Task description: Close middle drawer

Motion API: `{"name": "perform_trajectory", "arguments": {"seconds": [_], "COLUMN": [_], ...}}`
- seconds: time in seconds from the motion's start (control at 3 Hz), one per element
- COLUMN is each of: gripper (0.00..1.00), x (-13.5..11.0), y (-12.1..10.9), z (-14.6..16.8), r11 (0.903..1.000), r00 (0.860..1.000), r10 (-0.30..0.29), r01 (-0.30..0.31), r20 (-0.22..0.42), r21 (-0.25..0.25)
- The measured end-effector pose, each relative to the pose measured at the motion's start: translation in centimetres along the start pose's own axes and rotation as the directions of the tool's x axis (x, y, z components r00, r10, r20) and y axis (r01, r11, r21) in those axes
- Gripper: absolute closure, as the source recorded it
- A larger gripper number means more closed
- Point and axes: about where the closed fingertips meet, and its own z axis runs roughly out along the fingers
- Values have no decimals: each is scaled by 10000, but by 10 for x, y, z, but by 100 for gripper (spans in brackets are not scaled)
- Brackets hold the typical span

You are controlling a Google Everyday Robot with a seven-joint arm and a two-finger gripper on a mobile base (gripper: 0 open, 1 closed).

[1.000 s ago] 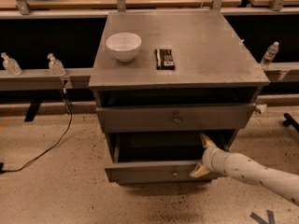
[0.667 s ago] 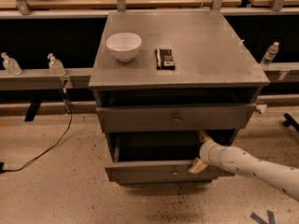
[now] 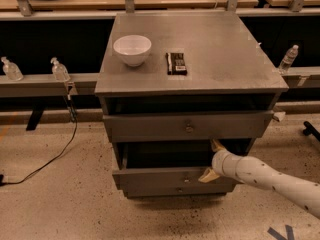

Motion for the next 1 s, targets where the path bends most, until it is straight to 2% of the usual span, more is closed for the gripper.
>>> {"name": "perform_trajectory", "arguments": {"seconds": [0.33,0.67,1.0], "gripper": [0,0,18], "x": [-18,-34,-33], "y": [19,42,73], "z": [-33,-66,-83], "r11": [9997,9969,9877], "r00": [9944,9818,9631], "r10": [102,509,1108], "r01": [-77,-390,-792], "r20": [1054,1831,2455], "r21": [-241,-679,-1348]}}
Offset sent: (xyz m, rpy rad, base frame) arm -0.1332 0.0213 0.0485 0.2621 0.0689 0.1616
